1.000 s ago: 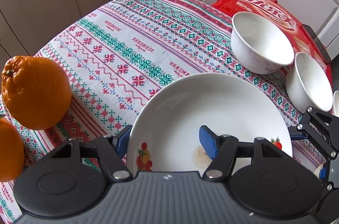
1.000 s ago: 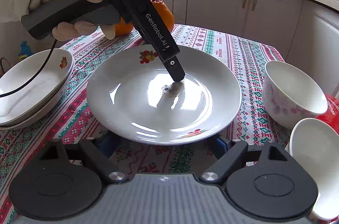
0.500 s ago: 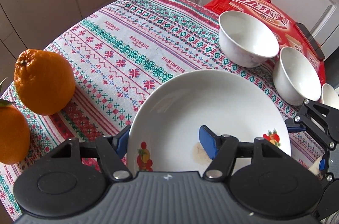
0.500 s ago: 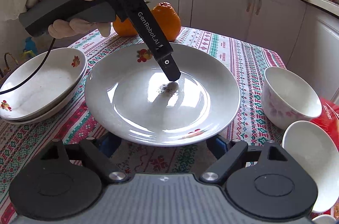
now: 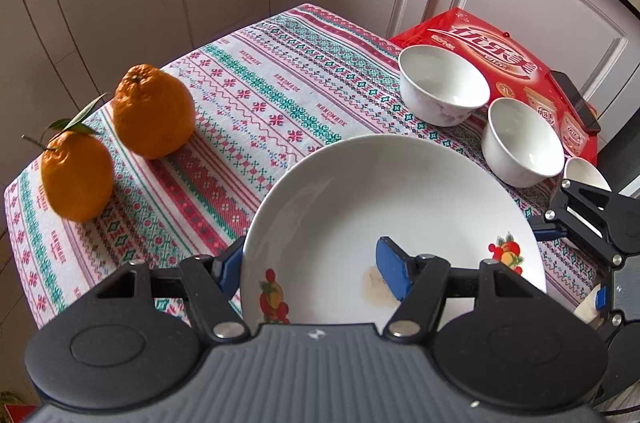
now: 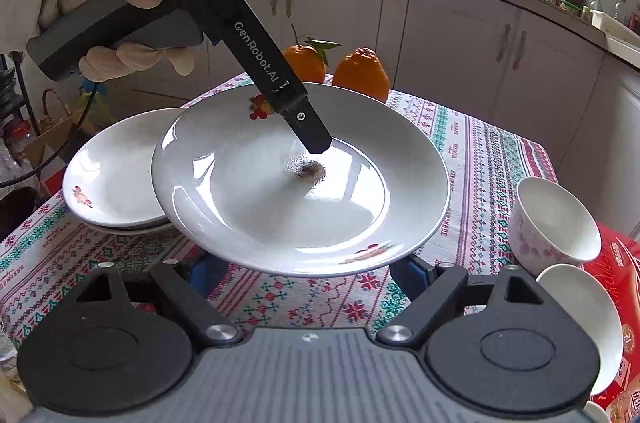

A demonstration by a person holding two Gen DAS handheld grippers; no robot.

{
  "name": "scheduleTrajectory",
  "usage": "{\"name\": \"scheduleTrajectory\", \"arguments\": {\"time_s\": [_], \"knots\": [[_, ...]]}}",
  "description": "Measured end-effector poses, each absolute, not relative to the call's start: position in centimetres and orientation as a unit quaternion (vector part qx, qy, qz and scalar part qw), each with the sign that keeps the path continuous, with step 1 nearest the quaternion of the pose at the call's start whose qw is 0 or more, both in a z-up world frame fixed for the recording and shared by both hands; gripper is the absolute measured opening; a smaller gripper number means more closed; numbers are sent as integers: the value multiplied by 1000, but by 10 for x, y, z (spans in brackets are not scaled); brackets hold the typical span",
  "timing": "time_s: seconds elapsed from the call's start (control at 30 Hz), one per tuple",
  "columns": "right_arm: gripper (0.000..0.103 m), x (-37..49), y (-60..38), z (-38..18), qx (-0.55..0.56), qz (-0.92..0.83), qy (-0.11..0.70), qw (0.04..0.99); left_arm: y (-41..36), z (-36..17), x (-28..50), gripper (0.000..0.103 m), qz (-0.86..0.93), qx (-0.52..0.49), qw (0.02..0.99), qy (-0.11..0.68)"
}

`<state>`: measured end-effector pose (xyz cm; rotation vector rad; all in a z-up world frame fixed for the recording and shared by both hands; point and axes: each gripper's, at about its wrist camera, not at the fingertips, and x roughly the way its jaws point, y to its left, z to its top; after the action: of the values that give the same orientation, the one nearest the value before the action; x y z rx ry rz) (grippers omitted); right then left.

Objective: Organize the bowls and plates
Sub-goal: 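Lift the stained plate off the tablecloth with the left tool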

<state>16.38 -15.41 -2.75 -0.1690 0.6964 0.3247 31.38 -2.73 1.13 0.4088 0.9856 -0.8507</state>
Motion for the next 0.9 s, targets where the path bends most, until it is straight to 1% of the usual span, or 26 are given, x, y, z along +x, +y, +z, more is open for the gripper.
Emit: {"name": "scheduleTrajectory", "arguments": {"time_s": [0.4,0.67,0.9], "knots": [[90,151,-108,-15,-116,219,325,913,46,19,281,66,-340,147,810,455],[90,151,-81,-16,-136,247,329,901,84,8,271,66,-320,117,819,462],[90,157,-66,-23,-145,256,342,892,102,-4,271,66,-314,99,821,466]]}}
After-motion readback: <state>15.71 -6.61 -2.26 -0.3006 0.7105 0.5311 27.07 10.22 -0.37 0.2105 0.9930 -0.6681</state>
